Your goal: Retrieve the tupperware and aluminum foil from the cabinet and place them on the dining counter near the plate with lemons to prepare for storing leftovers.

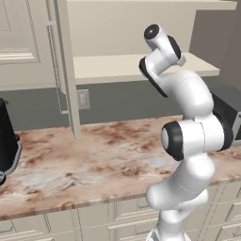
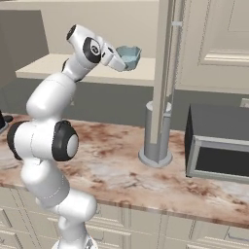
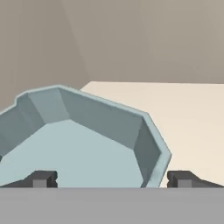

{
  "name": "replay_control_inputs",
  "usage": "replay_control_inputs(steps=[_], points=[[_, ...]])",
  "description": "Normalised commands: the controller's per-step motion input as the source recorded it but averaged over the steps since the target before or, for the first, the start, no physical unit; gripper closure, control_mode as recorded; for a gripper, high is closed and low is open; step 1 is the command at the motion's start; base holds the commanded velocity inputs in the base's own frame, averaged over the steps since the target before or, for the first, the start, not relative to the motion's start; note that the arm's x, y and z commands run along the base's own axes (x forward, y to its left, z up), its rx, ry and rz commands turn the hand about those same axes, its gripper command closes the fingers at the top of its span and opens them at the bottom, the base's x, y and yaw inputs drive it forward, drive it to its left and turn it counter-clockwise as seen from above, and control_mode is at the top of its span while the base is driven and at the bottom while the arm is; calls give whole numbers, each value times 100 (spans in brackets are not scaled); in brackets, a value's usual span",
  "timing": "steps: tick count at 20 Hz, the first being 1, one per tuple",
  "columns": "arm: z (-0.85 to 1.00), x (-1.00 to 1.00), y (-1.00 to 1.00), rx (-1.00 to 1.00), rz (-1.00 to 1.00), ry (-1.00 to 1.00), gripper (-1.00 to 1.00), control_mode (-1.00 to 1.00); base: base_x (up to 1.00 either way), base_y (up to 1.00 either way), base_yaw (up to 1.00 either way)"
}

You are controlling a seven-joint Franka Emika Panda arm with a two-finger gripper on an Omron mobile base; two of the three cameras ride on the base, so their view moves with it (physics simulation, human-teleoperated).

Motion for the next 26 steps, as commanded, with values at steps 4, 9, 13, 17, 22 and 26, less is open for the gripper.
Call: replay_control_inputs(steps=[4,9,13,17,22,26], points=[[-44,1,0,0,-5,0,100,-100,0,0,0],[-22,4,0,0,-4,-2,100,-100,0,0,0],[-13,7,0,0,0,-5,100,-100,0,0,0],[-17,0,0,1,0,-13,100,-100,0,0,0],[-4,-20,0,3,0,-20,100,-100,0,0,0],[11,-69,5,0,2,-27,100,-100,0,0,0]])
